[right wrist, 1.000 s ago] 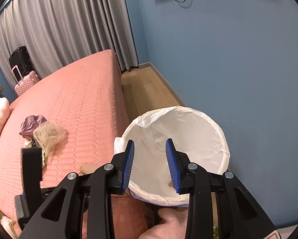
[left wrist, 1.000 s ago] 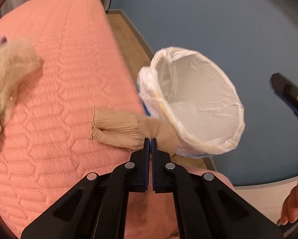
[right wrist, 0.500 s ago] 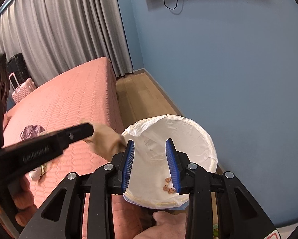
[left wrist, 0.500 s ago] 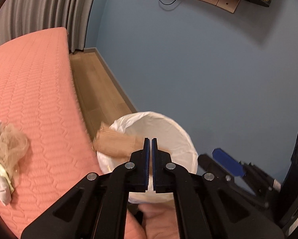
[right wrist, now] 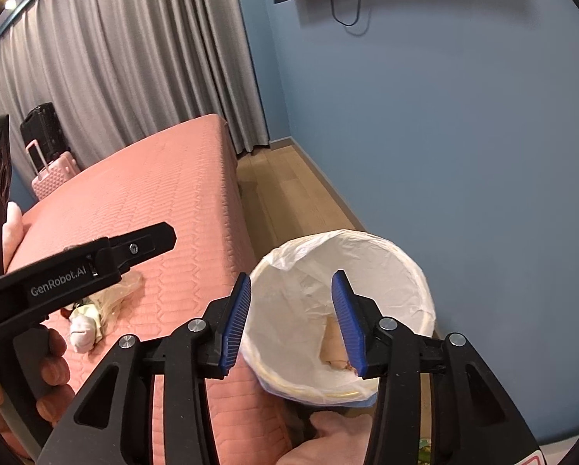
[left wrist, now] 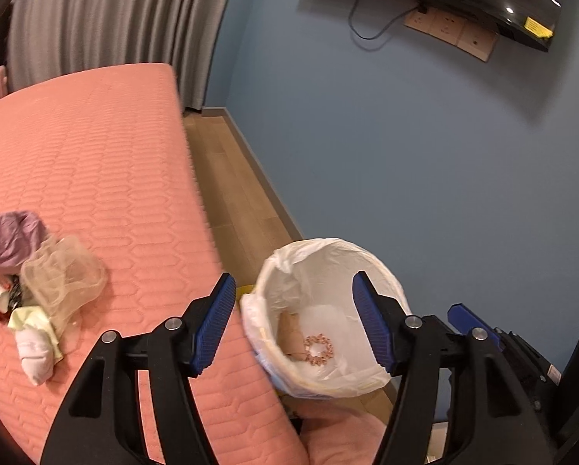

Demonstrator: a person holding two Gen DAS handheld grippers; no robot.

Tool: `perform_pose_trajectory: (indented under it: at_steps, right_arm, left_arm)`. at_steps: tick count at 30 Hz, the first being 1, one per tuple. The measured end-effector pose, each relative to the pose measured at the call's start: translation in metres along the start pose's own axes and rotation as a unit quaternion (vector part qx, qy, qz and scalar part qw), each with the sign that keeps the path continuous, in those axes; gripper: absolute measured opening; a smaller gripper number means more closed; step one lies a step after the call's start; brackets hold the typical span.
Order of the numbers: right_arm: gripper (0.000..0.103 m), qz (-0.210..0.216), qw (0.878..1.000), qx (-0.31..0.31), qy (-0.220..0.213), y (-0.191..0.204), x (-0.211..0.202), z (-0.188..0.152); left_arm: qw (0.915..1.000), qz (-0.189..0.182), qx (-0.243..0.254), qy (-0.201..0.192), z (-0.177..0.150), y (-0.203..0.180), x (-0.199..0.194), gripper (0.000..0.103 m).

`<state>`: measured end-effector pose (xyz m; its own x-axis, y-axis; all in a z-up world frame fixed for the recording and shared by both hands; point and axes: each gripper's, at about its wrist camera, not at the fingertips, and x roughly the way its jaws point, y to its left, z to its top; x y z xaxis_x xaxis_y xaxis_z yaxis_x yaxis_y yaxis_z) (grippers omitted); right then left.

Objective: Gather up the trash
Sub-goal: 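Move both tools back to the pile and grasp the white sock with the left tool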

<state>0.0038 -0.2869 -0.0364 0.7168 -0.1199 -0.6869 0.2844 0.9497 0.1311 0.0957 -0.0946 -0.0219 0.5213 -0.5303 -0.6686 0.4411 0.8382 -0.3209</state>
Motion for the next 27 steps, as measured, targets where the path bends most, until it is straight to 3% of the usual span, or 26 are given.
perform_pose_trajectory:
  at_steps: [12,18,27]
  right_arm:
    - [0.049,0.046,0.997,-0.052,0.016,0.080,0.000,-0.003]
    - [0.053,0.058,0.995,-0.078,0.020,0.121,-0.004,-0.011]
    - [0.054,0.083,0.991,-0.095,0.038,0.168,0.007,-0.021]
  left_arm:
    - [0.9962,0.071,-0.047,-0.019,-0.020,0.069,-0.047,0.064]
    - [0.9915,0.110,-0.062,-0.029,-0.030,0.103,-0.065,0.075]
    - [0.9834,0.150,-0.102,-0.008,-0.053,0.163,-0.068,0.083]
